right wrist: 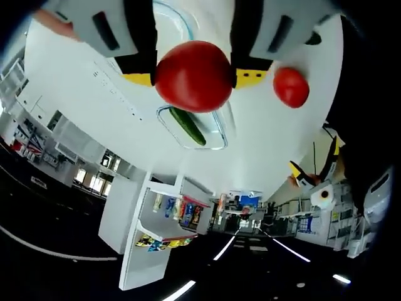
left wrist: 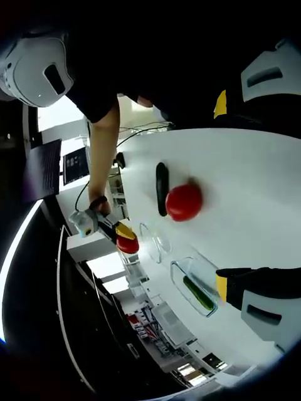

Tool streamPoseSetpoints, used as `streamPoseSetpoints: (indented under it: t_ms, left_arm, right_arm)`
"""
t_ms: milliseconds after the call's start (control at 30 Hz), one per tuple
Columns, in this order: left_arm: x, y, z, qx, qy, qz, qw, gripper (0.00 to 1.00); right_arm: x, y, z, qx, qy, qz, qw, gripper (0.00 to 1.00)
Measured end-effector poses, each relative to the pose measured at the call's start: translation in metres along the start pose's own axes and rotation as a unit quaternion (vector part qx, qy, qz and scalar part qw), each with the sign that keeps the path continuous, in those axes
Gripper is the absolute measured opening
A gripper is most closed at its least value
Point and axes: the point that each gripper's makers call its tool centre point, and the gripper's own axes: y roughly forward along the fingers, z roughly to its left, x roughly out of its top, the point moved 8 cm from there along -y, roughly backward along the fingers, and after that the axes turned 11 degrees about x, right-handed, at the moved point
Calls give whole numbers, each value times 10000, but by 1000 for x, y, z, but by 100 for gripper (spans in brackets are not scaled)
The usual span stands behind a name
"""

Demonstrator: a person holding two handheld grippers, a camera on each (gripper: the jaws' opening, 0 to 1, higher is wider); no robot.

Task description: Sort the scattered tomatoes and cucumbers on the table and place them into their respective storage containers

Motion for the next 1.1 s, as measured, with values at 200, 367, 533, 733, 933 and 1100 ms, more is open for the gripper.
streamPoseSetpoints:
  t_ms: [200,367,533,733,933,1100]
  left_arm:
    - [2,0,1,14,-18,-54,10000,95]
    - [3,0,1,-7,-55,-125,9999,95]
    - [3,0,2,32,-62,-110,9999,95]
    - [4,-1,2,31,-70,-132,9999,95]
    - [3,-1,0,-35,-60,-104,9999,95]
    - [3,0,1,-22,-67,-120,9999,95]
  right_arm:
    - [-4,-9,-10,-240,76,58,9997,44]
    - [-6,-16,-20,-446,332,-22,9985,44]
    - [-10,-18,-27,-660,490,-24,9966,44]
    - [-21,-19,-41,-979,815,85,9918,43]
    - [-24,-20,-50,-1372,1171,89,9836,43]
    - [-26,-18,-55,-1549,1281,85,9795,43]
